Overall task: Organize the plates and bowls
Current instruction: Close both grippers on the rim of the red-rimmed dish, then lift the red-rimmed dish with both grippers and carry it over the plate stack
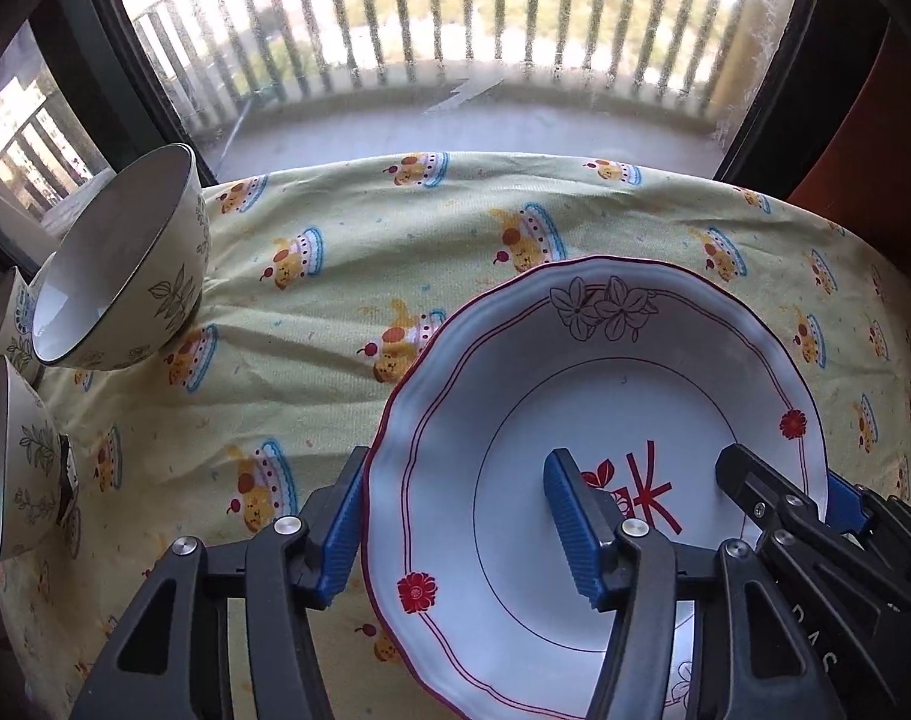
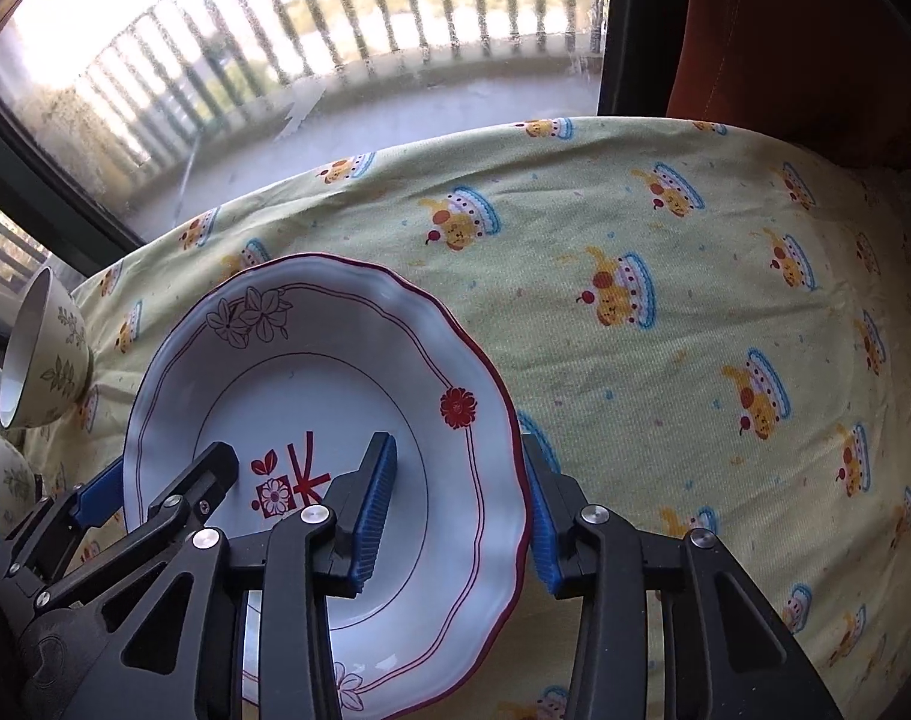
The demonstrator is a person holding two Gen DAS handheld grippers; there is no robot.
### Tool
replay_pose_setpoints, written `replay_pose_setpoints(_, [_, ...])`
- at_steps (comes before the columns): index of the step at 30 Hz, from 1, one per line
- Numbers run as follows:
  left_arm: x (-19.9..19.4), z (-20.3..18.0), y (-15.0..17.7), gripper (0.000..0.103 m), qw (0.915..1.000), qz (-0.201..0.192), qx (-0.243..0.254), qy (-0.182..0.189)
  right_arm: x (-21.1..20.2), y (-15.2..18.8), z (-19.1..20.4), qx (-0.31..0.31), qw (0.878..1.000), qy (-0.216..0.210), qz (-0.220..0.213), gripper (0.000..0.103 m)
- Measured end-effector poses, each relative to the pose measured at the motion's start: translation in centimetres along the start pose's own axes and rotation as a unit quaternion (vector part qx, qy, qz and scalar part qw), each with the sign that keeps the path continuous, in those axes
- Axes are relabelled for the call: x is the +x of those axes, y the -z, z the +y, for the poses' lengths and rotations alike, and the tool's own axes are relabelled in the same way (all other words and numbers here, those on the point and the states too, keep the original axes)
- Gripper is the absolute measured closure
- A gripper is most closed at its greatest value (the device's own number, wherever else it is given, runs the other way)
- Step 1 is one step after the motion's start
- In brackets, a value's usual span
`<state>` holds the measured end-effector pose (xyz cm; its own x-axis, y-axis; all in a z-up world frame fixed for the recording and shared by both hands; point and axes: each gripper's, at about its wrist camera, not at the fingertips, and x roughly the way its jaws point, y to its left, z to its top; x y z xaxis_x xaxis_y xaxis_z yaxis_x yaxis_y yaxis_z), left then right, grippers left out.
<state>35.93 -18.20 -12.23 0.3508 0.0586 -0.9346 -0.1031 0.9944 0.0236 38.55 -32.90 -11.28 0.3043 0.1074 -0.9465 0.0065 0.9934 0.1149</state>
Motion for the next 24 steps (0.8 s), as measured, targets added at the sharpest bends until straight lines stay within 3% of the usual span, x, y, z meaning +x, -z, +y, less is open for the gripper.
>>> replay_pose_setpoints(14, [-1.8, 2.9, 4.9, 0.045, 0.9990, 0.030, -0.028, -0.018, -1.2, 5.3, 3.3, -0.024, 0.999, -0.013, 0.027, 0.059])
replay_pose_setpoints(24, [-1.4, 3.0, 4.5, 0.046, 0.9989, 0.010, -0.028, -0.035, -0.8, 4.5, 3.8, -0.040, 0.999, -0.007, 0.014, 0.057])
